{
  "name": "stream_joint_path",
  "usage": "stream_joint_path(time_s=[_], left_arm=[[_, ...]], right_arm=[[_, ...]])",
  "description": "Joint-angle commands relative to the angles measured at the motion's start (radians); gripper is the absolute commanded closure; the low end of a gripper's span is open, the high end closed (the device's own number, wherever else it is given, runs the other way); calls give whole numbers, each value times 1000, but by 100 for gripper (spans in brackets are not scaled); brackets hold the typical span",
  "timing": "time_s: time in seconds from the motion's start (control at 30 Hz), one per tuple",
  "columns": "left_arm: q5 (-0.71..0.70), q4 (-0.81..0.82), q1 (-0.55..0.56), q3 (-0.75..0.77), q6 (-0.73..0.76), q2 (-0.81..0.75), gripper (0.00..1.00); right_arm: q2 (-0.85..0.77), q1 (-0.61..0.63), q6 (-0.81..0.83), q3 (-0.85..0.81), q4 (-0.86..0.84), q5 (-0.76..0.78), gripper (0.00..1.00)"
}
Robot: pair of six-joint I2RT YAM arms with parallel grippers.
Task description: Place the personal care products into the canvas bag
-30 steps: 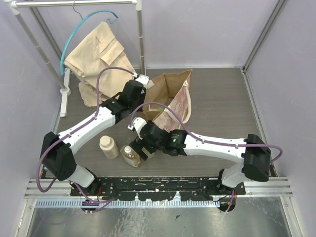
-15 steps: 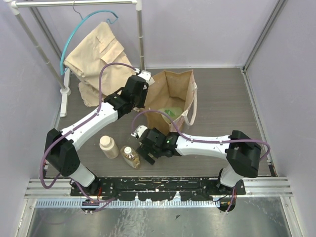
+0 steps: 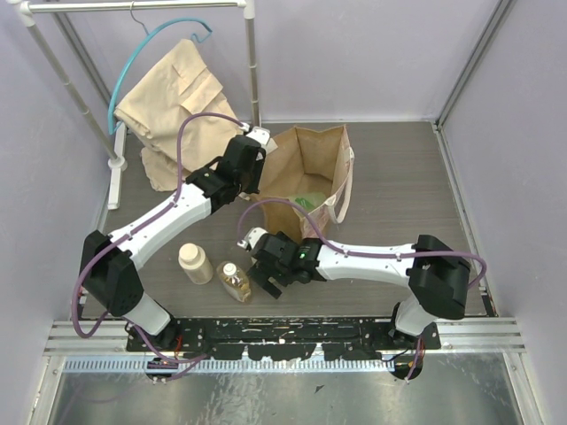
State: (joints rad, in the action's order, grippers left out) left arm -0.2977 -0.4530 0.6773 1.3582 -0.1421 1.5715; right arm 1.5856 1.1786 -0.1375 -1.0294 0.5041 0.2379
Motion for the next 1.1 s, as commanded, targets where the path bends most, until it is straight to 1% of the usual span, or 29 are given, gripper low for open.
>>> stream_joint_path(time_s=[0.0, 0.17, 0.27, 0.43, 0.63, 0.77, 1.07], left_arm=[[-6, 11, -1, -13, 0, -35, 100], [-9, 8, 0, -13, -2, -39, 100], [-10, 8, 0, -11, -1, -41, 100], [-11, 5, 0, -8, -6, -42, 100], [-20, -4, 0, -4, 4, -47, 100], [-20, -3, 0, -5, 4, -49, 100], [-21, 2, -1, -14, 3, -44, 100]], right_arm=[[-87, -5, -28, -36, 16, 0, 0], [-163, -5, -40, -48, 28, -9, 0], [-181, -5, -28, -50, 15, -8, 0], [-123, -7, 3, -74, 1, -9, 0], [-70, -8, 43, -84, -58, -10, 0], [-60, -15, 71, -80, -102, -8, 0], [-55, -19, 88, -95, -127, -3, 0]])
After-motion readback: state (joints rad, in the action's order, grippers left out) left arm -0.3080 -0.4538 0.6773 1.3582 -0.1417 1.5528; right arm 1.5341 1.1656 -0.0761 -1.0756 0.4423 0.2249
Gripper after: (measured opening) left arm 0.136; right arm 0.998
